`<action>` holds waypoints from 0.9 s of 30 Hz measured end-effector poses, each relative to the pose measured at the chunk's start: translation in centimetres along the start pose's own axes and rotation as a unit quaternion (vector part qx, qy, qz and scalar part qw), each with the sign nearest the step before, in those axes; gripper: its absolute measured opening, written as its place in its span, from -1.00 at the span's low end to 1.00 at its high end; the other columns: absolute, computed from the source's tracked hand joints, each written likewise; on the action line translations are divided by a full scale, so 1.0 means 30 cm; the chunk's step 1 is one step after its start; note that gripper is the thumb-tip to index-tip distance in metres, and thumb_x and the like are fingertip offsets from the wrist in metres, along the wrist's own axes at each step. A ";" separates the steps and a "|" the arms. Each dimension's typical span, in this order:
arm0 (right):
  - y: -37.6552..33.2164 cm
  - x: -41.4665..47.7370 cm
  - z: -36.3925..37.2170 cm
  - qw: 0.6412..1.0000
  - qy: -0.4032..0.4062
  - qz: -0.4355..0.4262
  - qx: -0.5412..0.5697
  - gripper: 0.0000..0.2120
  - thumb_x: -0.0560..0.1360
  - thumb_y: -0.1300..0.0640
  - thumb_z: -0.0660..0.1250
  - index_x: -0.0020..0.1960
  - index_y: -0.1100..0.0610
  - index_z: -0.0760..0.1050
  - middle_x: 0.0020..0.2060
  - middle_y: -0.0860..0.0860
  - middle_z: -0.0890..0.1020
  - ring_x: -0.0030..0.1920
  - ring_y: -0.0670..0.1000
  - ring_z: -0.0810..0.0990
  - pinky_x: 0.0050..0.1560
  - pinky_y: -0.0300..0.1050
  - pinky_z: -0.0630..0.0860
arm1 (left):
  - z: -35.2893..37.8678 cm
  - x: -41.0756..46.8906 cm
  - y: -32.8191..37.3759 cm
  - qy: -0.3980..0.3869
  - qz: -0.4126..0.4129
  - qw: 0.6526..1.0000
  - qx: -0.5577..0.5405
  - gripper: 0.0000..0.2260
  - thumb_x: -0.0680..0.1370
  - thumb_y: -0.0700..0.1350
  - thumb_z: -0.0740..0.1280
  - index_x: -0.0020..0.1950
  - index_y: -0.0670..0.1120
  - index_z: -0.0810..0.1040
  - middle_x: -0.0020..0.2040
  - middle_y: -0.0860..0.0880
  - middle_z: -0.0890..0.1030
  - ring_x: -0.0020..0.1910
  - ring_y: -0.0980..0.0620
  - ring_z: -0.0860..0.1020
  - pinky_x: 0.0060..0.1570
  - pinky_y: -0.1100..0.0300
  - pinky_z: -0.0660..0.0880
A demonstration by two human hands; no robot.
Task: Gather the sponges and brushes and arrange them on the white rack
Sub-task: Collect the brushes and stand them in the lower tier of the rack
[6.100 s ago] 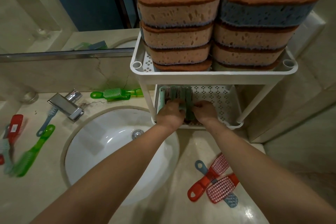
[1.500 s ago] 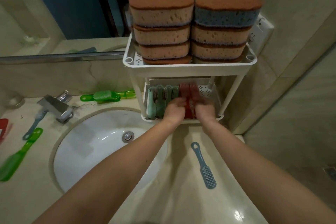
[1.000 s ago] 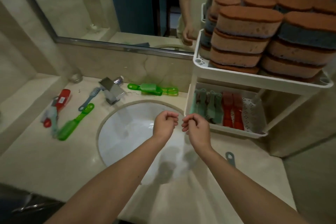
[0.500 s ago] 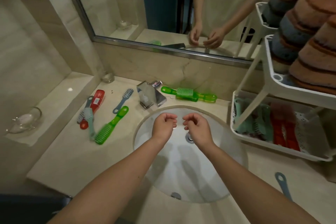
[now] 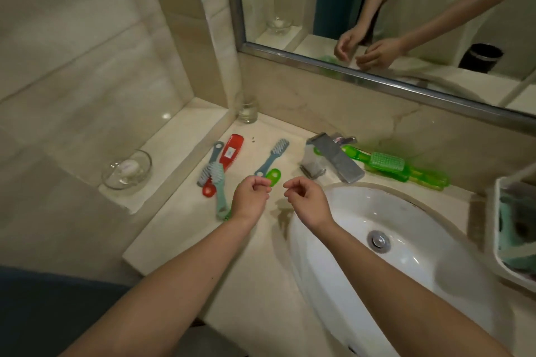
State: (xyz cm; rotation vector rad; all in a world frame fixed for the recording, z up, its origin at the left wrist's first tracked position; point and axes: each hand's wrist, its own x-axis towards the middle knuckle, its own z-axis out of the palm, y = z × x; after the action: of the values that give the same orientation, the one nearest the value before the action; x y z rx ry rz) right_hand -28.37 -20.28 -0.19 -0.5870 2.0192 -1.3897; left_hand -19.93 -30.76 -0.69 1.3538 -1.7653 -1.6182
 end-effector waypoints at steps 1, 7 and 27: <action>-0.009 0.021 0.034 1.000 -0.015 -0.005 -0.021 -0.77 0.45 0.35 0.27 -0.11 0.04 0.54 -0.19 0.00 0.62 -0.11 0.04 0.59 0.04 -0.01 0.53 | -0.032 0.021 0.000 0.013 0.011 1.000 0.016 -0.74 0.53 -0.33 0.22 -0.21 -0.01 0.54 -0.17 -0.01 0.60 -0.14 0.00 0.56 -0.07 0.18 0.51; -0.050 0.146 0.179 0.915 -0.166 -0.074 -0.359 -0.48 0.36 0.12 0.43 0.31 -0.01 0.48 0.19 0.04 0.58 0.24 0.10 0.46 0.17 -0.05 0.46 | -0.180 0.148 0.011 0.056 0.052 0.985 0.154 -0.83 0.54 -0.23 0.30 0.02 0.04 0.54 0.03 0.06 0.59 0.06 0.04 0.56 0.09 0.12 0.51; -0.027 0.307 0.286 0.814 -0.173 -0.147 -0.535 -0.97 0.43 0.07 0.27 -0.16 0.03 0.44 -0.25 -0.05 0.46 -0.19 0.04 0.53 -0.24 -0.12 0.32 | -0.199 0.400 -0.056 0.081 0.063 0.875 0.472 -0.57 0.59 -0.06 0.23 0.44 -0.02 0.25 0.20 -0.09 0.57 0.16 -0.11 0.53 0.23 0.01 0.33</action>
State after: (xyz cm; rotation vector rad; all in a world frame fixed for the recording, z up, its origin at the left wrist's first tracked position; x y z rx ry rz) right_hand -28.94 -32.36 -3.82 -1.5414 2.3008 -0.0727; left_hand -20.01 -43.75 -4.43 1.6093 -2.5854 -0.4821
